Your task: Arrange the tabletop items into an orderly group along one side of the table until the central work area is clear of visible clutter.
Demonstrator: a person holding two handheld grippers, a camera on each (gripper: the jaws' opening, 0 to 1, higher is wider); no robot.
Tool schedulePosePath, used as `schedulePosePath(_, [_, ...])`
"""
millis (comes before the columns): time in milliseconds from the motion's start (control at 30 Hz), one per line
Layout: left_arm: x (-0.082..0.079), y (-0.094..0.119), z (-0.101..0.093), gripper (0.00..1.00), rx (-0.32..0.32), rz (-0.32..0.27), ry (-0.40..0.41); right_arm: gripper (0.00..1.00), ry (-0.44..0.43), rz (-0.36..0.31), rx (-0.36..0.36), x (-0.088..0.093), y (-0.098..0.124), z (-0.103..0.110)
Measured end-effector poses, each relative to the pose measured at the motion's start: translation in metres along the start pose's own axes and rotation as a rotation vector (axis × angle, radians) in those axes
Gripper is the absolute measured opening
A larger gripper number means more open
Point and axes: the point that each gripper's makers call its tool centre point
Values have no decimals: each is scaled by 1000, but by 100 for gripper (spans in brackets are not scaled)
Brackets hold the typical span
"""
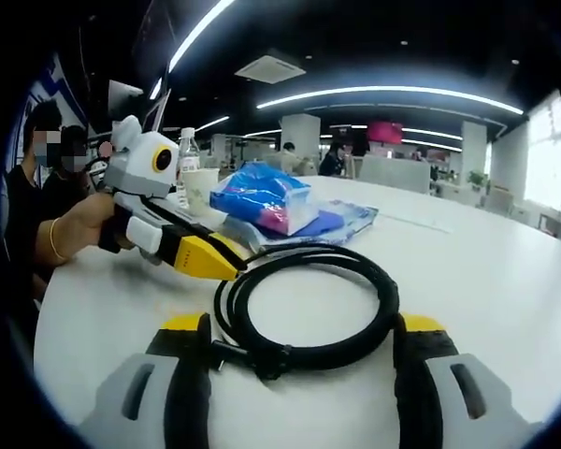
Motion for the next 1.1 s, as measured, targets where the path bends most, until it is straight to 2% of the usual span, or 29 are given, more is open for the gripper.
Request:
schedulePosePath(233, [1,1,0,14,4,2,3,75,8,-5,-2,0,0,0])
schedulePosePath(633, [-7,4,-2,13,17,-37,13,75,13,-15,8,-6,2,0])
schedulePosePath(833, [-19,9,-5,12,36,-83,32,74,2,-25,15,-12,7,1])
schedulePosePath(1100, [-34,17,-12,12,77,-141,66,71,-13,-73,27,-24,20,4])
Point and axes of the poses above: the point that each gripper's makers call its tool centre point, and the gripper's own axes: y roughly backward along the fingers, z roughly to its left, x roughly out of its underside, and after that the axes turned 9 degrees about -y, right-handed
